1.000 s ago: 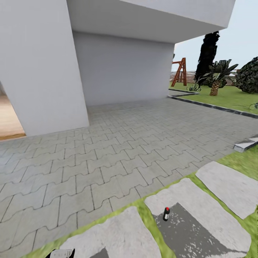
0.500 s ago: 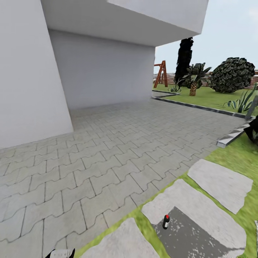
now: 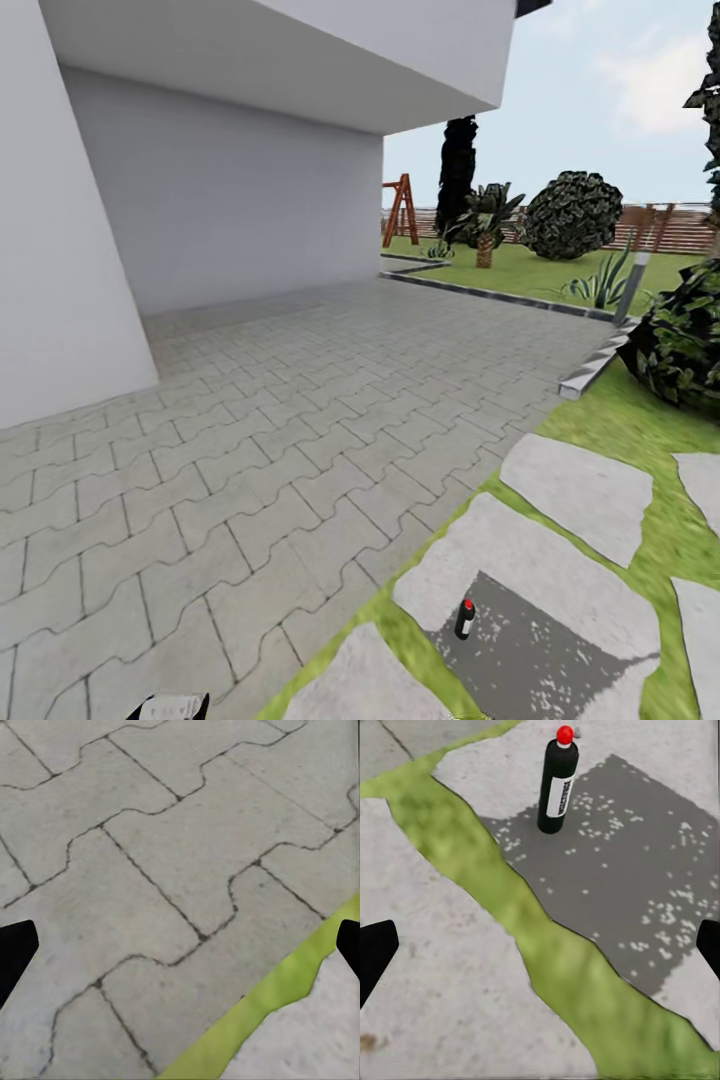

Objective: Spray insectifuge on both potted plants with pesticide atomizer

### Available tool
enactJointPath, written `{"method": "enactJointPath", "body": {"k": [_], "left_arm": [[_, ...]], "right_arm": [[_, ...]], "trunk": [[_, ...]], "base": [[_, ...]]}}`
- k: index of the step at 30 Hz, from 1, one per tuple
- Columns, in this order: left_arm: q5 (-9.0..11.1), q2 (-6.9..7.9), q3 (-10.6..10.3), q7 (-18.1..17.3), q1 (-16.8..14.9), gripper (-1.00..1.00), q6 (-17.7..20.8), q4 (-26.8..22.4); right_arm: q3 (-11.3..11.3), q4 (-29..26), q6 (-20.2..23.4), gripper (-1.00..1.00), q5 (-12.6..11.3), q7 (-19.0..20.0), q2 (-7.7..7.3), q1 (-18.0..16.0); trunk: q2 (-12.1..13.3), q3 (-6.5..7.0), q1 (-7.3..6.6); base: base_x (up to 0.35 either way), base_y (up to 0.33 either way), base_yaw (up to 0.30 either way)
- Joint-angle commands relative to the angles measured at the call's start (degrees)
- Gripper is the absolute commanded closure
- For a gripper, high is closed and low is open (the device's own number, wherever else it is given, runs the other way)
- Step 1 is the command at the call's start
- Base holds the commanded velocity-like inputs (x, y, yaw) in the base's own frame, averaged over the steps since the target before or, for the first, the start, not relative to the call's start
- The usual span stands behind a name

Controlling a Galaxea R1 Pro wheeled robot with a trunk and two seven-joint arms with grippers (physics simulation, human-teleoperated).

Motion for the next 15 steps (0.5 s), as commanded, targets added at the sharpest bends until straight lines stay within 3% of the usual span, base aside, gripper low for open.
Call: {"method": "enactJointPath", "body": {"k": [1,8,15], "left_arm": [[0.0,-0.03,0.5,-0.6,0.0,-1.00,-0.1,0.0],[0.0,-0.03,0.5,-0.6,0.0,-1.00,-0.1,0.0],[0.0,-0.03,0.5,-0.6,0.0,-1.00,-0.1,0.0]], "right_arm": [[-0.2,0.0,-0.2,-1.00,0.6,-0.2,0.03,0.0],[-0.2,0.0,-0.2,-1.00,0.6,-0.2,0.03,0.0],[-0.2,0.0,-0.2,-1.00,0.6,-0.2,0.03,0.0]], "trunk": [[0.0,-0.05,-0.01],[0.0,-0.05,-0.01],[0.0,-0.05,-0.01]], "base": [[0.018,0.302,-0.299],[0.005,0.235,-0.299],[0.000,0.035,-0.299]]}}
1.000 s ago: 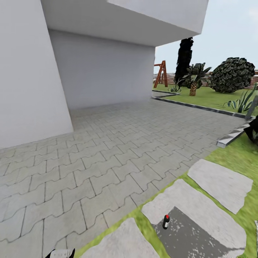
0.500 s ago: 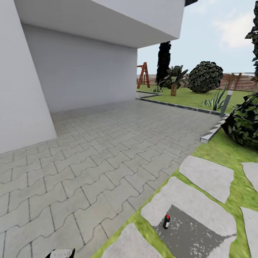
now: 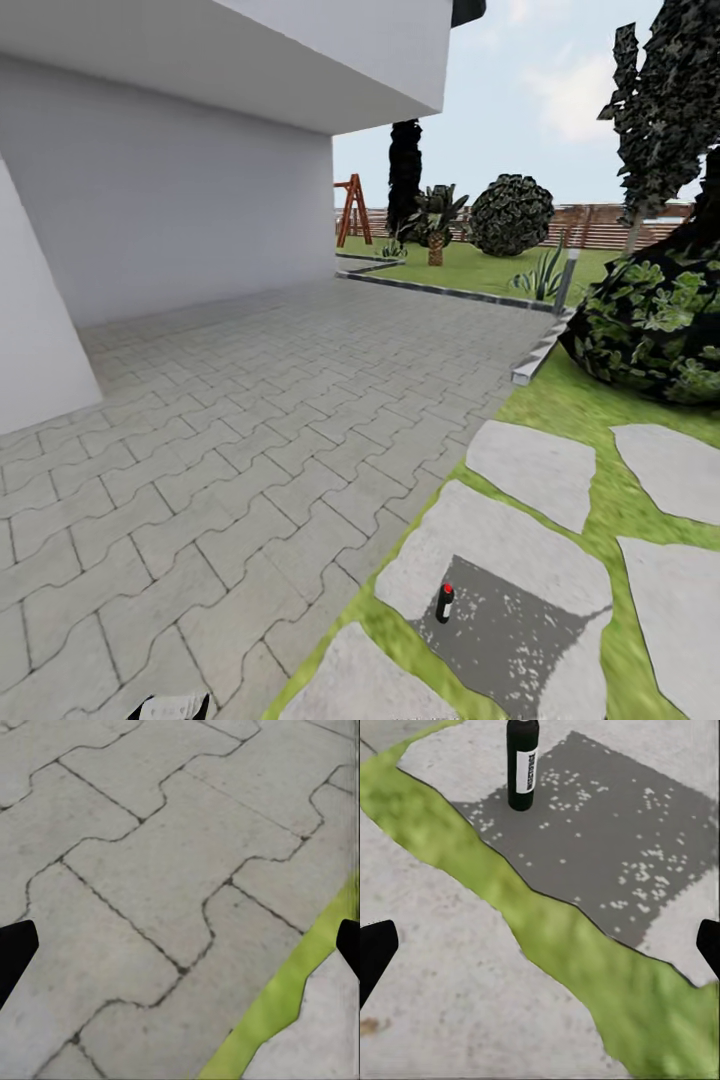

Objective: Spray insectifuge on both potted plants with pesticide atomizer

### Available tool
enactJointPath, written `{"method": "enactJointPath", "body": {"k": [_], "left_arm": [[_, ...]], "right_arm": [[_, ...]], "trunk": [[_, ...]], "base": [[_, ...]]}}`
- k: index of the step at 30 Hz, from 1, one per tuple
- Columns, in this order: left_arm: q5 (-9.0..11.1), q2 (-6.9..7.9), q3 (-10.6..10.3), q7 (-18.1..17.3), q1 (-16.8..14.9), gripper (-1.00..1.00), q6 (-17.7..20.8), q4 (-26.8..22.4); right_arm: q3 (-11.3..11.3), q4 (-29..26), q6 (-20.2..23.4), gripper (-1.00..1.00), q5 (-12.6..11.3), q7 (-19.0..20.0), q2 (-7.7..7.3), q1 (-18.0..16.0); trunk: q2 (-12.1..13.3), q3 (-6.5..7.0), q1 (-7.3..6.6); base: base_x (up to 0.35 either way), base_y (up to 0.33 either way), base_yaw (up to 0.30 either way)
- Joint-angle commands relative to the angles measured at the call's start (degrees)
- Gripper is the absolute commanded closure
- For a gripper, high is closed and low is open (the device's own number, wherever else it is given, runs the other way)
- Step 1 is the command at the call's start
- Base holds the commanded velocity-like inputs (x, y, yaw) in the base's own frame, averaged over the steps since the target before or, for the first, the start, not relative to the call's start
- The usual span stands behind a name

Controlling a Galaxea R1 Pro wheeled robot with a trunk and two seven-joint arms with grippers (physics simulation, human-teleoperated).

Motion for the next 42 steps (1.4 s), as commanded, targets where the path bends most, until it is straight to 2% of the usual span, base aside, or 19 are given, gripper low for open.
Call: {"method": "enactJointPath", "body": {"k": [1,23,36,42], "left_arm": [[0.0,-0.02,0.5,-0.5,0.0,-1.00,-0.1,0.0],[0.0,-0.02,0.5,-0.5,0.0,-1.00,-0.1,0.0],[0.0,-0.02,0.5,-0.5,0.0,-1.00,-0.1,0.0],[0.0,-0.02,0.5,-0.5,0.0,-1.00,0.0,0.0]], "right_arm": [[-0.2,0.1,-0.2,-1.00,0.6,-0.2,0.03,0.0],[-0.2,0.1,-0.2,-1.00,0.6,-0.2,0.03,0.0],[-0.2,0.1,-0.1,-1.00,0.6,-0.2,0.03,-0.1],[-0.2,0.1,-0.1,-1.00,0.6,-0.2,0.03,0.0]], "trunk": [[0.0,-0.05,-0.01],[0.0,-0.05,-0.01],[0.0,-0.05,-0.01],[0.0,-0.05,-0.01]], "base": [[0.000,0.005,-0.299],[0.004,0.000,-0.299],[0.246,0.106,-0.299],[0.053,0.025,-0.299]]}}
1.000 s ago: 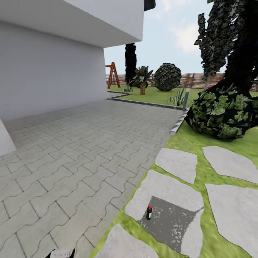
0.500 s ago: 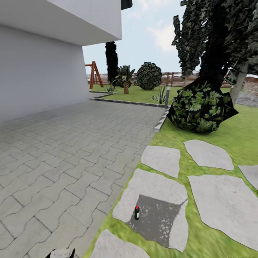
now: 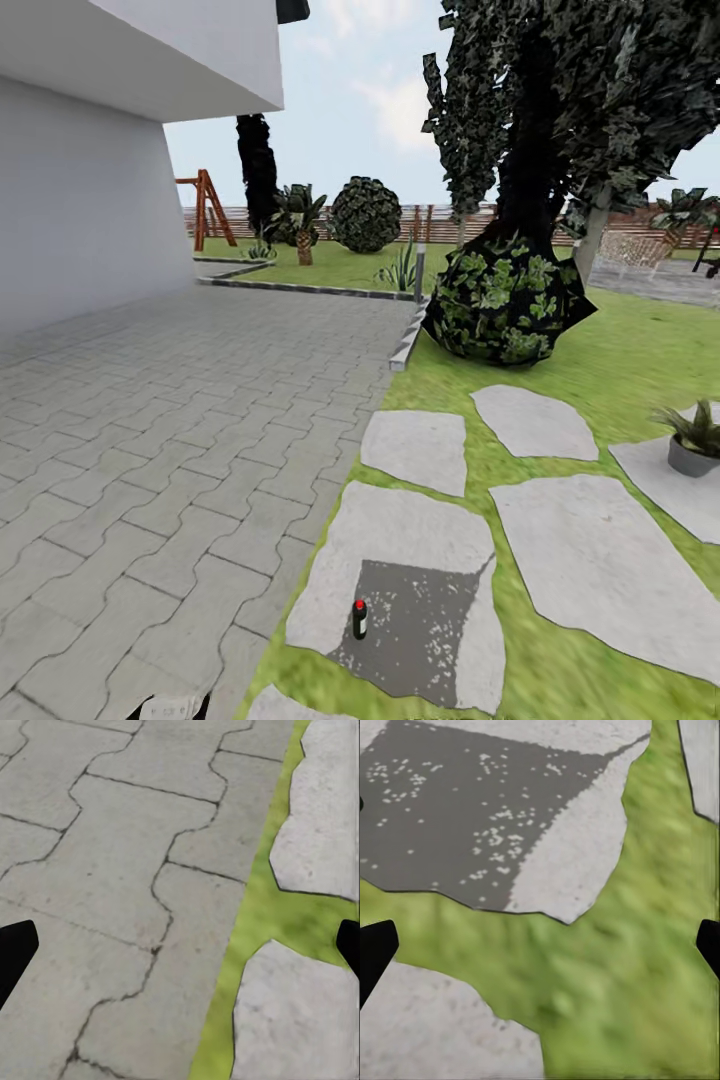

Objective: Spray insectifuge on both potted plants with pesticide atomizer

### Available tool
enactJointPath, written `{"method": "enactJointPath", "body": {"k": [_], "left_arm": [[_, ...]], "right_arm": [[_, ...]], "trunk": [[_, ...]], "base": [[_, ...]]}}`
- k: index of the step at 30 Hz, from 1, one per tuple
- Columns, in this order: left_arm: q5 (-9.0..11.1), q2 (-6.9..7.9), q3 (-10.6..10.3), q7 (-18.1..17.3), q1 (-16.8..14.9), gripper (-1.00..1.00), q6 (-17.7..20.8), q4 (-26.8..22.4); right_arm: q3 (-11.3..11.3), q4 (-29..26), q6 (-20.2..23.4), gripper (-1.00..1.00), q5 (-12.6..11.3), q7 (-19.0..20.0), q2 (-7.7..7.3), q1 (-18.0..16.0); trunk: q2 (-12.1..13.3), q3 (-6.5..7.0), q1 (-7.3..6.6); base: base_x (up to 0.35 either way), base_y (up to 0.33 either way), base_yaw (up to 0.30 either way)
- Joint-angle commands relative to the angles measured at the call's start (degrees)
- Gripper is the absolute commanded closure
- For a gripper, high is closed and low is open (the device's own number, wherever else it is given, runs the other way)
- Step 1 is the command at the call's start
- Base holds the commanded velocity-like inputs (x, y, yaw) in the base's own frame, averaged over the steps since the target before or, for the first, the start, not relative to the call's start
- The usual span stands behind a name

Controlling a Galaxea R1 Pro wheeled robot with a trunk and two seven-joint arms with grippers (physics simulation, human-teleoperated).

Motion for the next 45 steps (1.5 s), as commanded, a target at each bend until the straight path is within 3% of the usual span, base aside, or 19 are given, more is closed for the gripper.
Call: {"method": "enactJointPath", "body": {"k": [1,9,13,16,18,22,27,29,35,45], "left_arm": [[0.0,-0.02,0.5,-0.5,0.0,-1.00,-0.1,0.0],[0.1,-0.63,0.8,-0.2,0.0,-1.00,0.3,0.0],[0.0,-2.69,0.6,5.4,-0.8,-1.00,0.8,-0.7],[-0.4,-5.15,0.4,9.9,-1.8,-1.00,0.9,-0.9],[-0.7,-7.14,0.1,12.1,-4.9,-1.00,1.2,-0.5],[-1.2,-8.72,0.0,13.0,-10.2,-1.00,5.6,-0.4],[-1.6,-9.17,0.0,13.1,-14.3,-1.00,11.4,-0.7],[-1.6,-9.18,0.0,13.2,-15.3,-1.00,12.5,-0.8],[-2.6,-9.11,-0.4,13.2,-15.8,-1.00,13.0,-0.9],[-3.7,-8.97,-0.6,13.4,-15.2,-1.00,11.9,-0.8]], "right_arm": [[-0.2,0.1,-0.2,-1.00,0.6,-0.2,0.03,-0.1],[-0.2,0.1,-0.2,-1.00,0.6,-0.2,0.03,-0.1],[-0.3,-0.1,-0.2,-1.00,0.6,-0.2,0.03,-0.1],[-0.2,-0.2,-0.2,-1.00,0.8,-0.4,0.07,-0.1],[-0.2,-0.8,-0.2,-1.00,0.8,-0.4,-0.05,-0.1],[-0.1,-5.7,0.1,-1.00,0.8,-0.4,-0.21,-0.3],[-0.1,-13.3,2.2,-1.00,0.8,-0.5,-0.30,-1.9],[-0.1,-16.2,5.7,-1.00,0.7,-0.4,-0.31,-4.0],[-0.3,-18.5,12.5,-1.00,0.6,-0.4,-0.44,-9.5],[-0.3,-19.2,13.9,-1.00,0.8,-0.2,-0.52,-11.7]], "trunk": [[0.0,-0.05,-0.01],[0.0,-0.05,-0.01],[0.0,-0.05,-0.01],[0.0,-0.05,-0.01],[0.0,-0.05,-0.01],[0.0,-0.05,-0.01],[0.0,-0.05,-0.01],[0.0,-0.05,-0.01],[0.0,-0.05,-0.01],[0.0,-0.05,-0.01]], "base": [[0.010,0.005,-0.299],[0.002,0.001,-0.299],[0.000,0.000,-0.299],[0.000,0.000,-0.254],[0.000,0.000,-0.088],[0.000,0.000,-0.029],[0.000,0.000,-0.006],[0.000,0.000,-0.002],[0.000,0.000,0.000],[0.000,0.000,0.000]]}}
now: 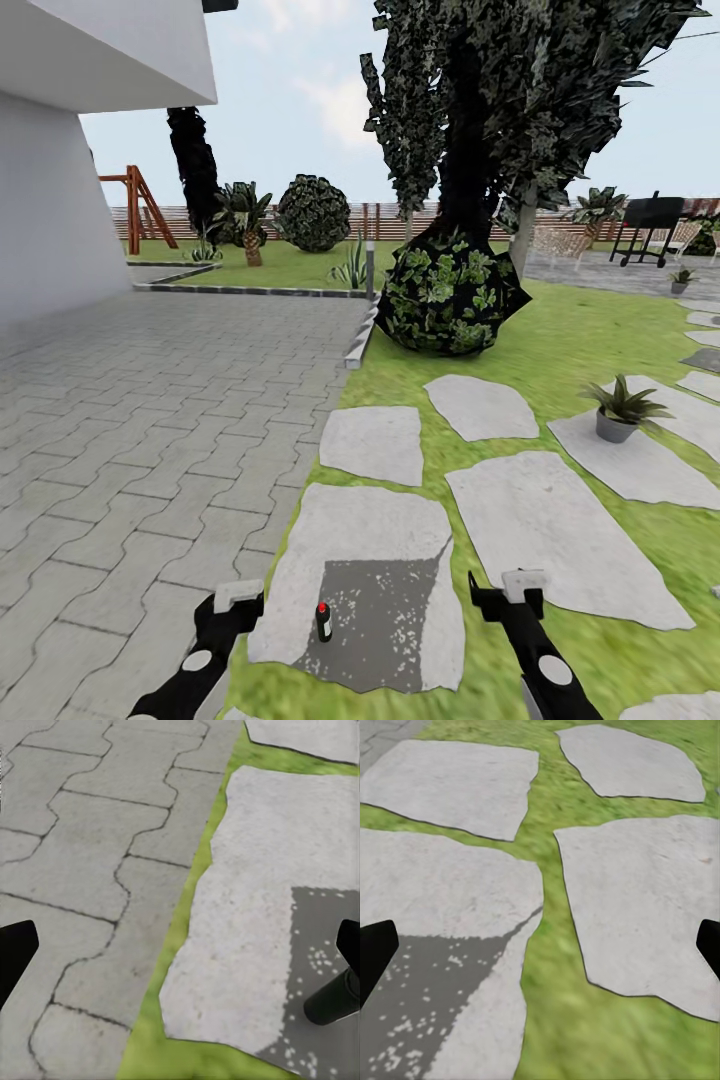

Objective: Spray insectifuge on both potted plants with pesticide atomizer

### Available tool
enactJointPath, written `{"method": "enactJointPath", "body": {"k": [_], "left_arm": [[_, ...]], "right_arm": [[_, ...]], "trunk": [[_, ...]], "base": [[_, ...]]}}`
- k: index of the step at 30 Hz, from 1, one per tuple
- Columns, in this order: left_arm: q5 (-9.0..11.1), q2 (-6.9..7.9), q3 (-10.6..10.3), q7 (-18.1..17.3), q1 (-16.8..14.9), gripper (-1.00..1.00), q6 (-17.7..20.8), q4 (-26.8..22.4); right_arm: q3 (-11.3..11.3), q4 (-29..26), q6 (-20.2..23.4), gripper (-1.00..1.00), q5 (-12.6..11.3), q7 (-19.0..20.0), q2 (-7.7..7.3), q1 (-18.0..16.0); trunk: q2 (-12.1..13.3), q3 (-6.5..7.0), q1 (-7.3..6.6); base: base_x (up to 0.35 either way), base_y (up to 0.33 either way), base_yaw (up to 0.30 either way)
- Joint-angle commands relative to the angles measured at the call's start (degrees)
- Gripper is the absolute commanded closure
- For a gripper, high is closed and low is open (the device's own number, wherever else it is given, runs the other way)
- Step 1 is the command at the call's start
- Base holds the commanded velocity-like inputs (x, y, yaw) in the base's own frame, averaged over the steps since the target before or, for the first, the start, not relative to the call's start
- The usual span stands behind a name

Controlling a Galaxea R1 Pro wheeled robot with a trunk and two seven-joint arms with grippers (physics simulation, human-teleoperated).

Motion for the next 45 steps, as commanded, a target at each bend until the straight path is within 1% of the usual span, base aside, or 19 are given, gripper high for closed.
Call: {"method": "enactJointPath", "body": {"k": [1,8,20,31,34,35,39,42,45], "left_arm": [[-0.4,-0.06,0.4,0.0,0.0,-1.00,-0.6,0.1],[-0.4,-0.07,0.4,-0.1,0.2,-1.00,-1.3,0.2],[-0.3,0.02,0.4,-0.1,0.2,-1.00,-1.5,0.3],[-0.3,-0.01,0.3,-0.2,0.2,-1.00,-1.6,0.1],[-0.4,0.11,0.2,-0.7,0.2,-1.00,-3.3,-0.1],[-0.6,0.35,0.1,-0.8,0.2,-1.00,-3.5,-0.1],[-1.3,0.50,-0.1,-1.2,0.2,-1.00,-3.7,-0.2],[-3.2,0.61,-1.2,-1.4,0.2,-1.00,-3.4,-2.2],[-3.6,0.64,-1.5,-1.4,0.2,-1.00,-3.4,-2.8]], "right_arm": [[-0.1,0.1,-0.1,-1.00,0.6,-0.1,-0.03,-0.1],[-0.1,0.0,0.0,-1.00,0.7,0.0,-0.42,-0.1],[0.1,0.0,0.0,-1.00,0.6,-0.1,-0.41,-0.1],[0.4,0.0,0.0,-1.00,0.6,-0.1,0.05,-0.1],[0.3,-0.1,-0.1,-1.00,0.6,-0.2,0.11,-0.1],[0.3,0.0,-0.1,-1.00,0.6,-0.2,0.11,-0.1],[0.3,0.1,-0.1,-1.00,0.6,-0.2,0.12,-0.1],[0.2,-0.1,-0.1,-1.00,0.5,-0.3,0.16,-0.2],[0.2,-0.2,-0.1,-1.00,0.4,-0.3,0.19,-0.2]], "trunk": [[0.0,-0.05,-0.01],[0.0,-0.05,-0.01],[0.0,-0.05,-0.01],[0.0,-0.05,-0.01],[0.0,-0.05,-0.01],[0.0,-0.05,-0.01],[0.0,-0.05,-0.01],[0.0,-0.05,-0.01],[0.0,-0.05,-0.01]], "base": [[0.025,-0.030,0.000],[0.111,-0.158,0.000],[0.045,-0.262,0.000],[0.001,-0.275,0.000],[0.000,-0.168,0.000],[0.000,-0.041,0.000],[0.000,-0.021,0.000],[0.000,-0.004,0.000],[0.000,-0.001,0.000]]}}
